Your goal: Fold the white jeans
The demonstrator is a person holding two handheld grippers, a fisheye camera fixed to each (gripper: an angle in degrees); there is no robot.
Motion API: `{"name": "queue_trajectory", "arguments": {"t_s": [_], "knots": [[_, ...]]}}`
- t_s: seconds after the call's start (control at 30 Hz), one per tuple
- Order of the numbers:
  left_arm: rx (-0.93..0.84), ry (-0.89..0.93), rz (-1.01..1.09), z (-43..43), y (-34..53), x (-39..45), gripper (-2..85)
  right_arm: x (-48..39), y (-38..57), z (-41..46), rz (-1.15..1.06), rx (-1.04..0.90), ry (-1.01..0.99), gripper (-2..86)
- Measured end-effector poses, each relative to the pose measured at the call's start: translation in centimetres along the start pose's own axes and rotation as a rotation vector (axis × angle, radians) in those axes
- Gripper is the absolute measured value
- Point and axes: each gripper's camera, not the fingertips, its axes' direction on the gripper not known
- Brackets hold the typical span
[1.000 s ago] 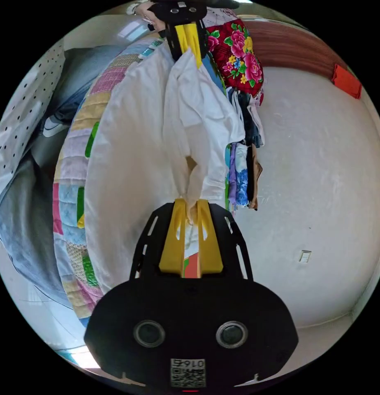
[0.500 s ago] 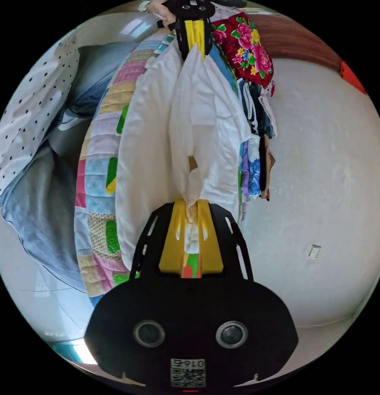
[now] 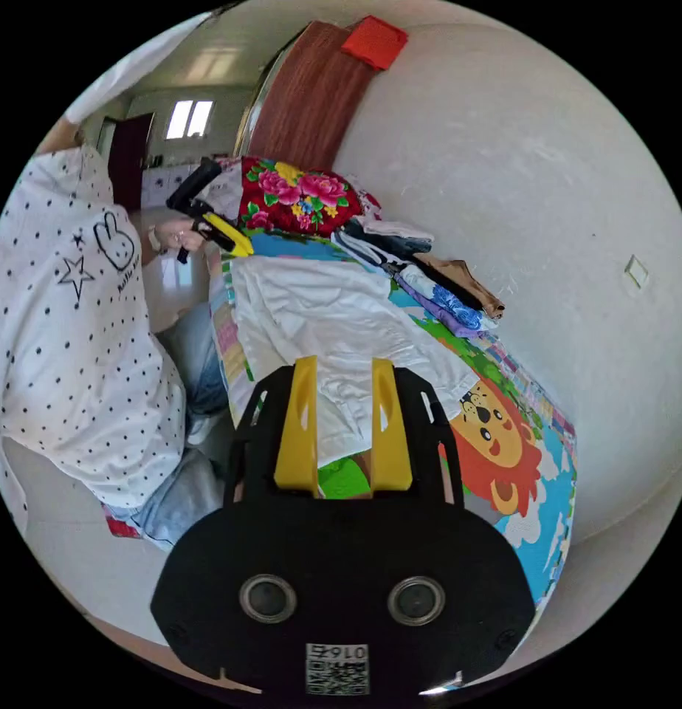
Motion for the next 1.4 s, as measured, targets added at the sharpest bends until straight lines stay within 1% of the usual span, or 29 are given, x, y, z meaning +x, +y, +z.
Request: {"name": "queue_trajectory", "arguments": {"t_s": [0.03,0.1,0.23,0.3,0.37,0.4,0.47,0.6,0.7,0.73,0.8,0.87,0.93,1.0,1.03,1.17,1.2,1.27,1.33,1.4], "knots": [[0.023,-0.017,-0.032,0.0,0.2,-0.9,5.9,1.6,1.7,-0.8,0.092,0.069,0.007,10.3],[0.069,-0.078,-0.098,1.5,0.9,-3.3,6.0,2.7,4.0,-0.2,0.168,0.087,0.072,10.9],[-0.010,-0.199,-0.263,5.8,1.5,-6.9,7.9,3.7,8.2,5.1,0.239,-0.103,0.173,11.9],[-0.078,-0.191,-0.326,8.4,2.5,-9.0,8.9,5.2,10.8,6.5,0.322,-0.158,0.150,12.2],[-0.099,-0.140,-0.345,9.8,3.5,-10.2,9.1,7.4,14.5,6.9,0.446,-0.169,0.071,12.5],[-0.094,-0.107,-0.358,10.5,4.3,-10.8,9.2,7.8,15.5,6.8,0.471,-0.160,0.045,12.6],[-0.074,-0.074,-0.364,11.3,5.3,-11.5,9.4,8.7,19.4,6.4,0.505,-0.095,-0.047,12.8],[-0.061,-0.025,-0.376,13.1,6.4,-12.9,9.4,9.2,23.7,7.5,0.491,-0.029,-0.082,12.9],[-0.070,-0.031,-0.367,14.2,6.8,-13.2,9.2,10.2,25.8,10.8,0.502,-0.085,-0.183,12.9],[-0.071,-0.034,-0.364,14.4,6.9,-13.2,9.1,10.7,26.4,12.4,0.534,-0.141,-0.198,12.9],[-0.068,-0.040,-0.360,15.0,7.3,-13.2,8.9,10.6,26.8,13.0,0.510,-0.134,-0.179,12.8],[-0.070,-0.041,-0.361,15.5,7.5,-13.2,8.5,9.4,26.5,12.6,0.404,-0.129,-0.117,12.6],[-0.075,-0.043,-0.363,15.8,7.6,-13.3,8.1,8.8,26.2,12.0,0.354,-0.114,-0.077,12.3],[-0.080,-0.038,-0.364,16.2,7.8,-13.4,8.0,8.8,26.4,11.4,0.346,-0.079,-0.049,12.1],[-0.078,-0.034,-0.365,16.2,7.8,-13.4,7.9,8.9,26.9,11.4,0.363,-0.064,-0.060,11.9],[-0.053,0.016,-0.397,15.5,9.1,-13.7,8.2,10.3,31.0,13.8,0.515,-0.166,-0.248,10.9],[-0.041,0.029,-0.400,15.0,9.5,-13.7,8.5,10.4,31.7,13.9,0.537,-0.158,-0.274,10.8],[-0.015,0.035,-0.378,14.1,9.8,-13.0,8.9,10.6,34.1,13.4,0.615,-0.053,-0.351,10.0],[0.009,0.043,-0.317,13.6,9.7,-11.5,9.2,10.6,35.2,13.1,0.641,0.010,-0.373,9.4],[0.013,0.065,-0.190,13.5,8.7,-8.2,9.6,10.5,35.7,13.5,0.669,0.050,-0.359,8.7]]}}
